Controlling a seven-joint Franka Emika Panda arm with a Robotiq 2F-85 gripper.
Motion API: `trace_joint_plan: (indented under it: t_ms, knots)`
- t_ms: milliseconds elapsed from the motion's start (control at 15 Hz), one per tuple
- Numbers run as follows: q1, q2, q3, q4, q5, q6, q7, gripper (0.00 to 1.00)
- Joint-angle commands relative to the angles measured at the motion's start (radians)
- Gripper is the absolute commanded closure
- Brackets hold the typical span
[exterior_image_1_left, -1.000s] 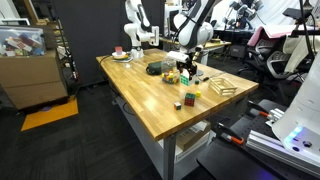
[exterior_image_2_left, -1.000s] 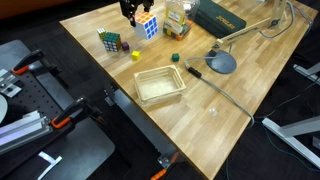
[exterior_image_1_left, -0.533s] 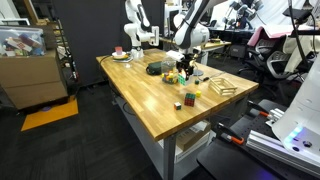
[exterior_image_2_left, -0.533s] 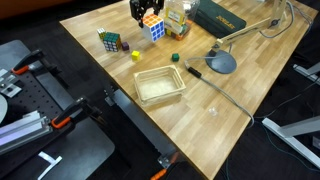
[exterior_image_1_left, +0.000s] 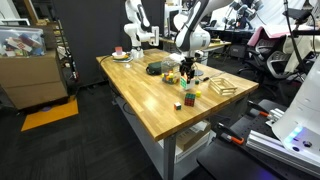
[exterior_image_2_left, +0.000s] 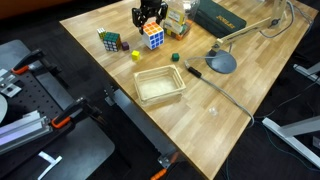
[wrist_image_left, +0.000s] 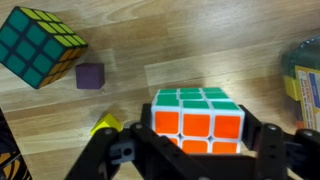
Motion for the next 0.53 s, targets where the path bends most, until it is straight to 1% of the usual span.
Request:
trace_joint_plan:
  t_ms: [0, 67, 267, 467]
  knots:
    - [-0.023, -0.011, 0.019, 0.002, 0.026, -0.021, -0.019, 0.0]
    - [-0.017, -0.016, 0.015, -0.002, 0.018, -0.019, -0.018, 0.0]
    - [0.031, -0.032, -0.017, -0.028, -0.05, -0.008, -0.004, 0.0]
    - [0.084, -0.088, -0.04, -0.084, -0.129, 0.019, 0.012, 0.0]
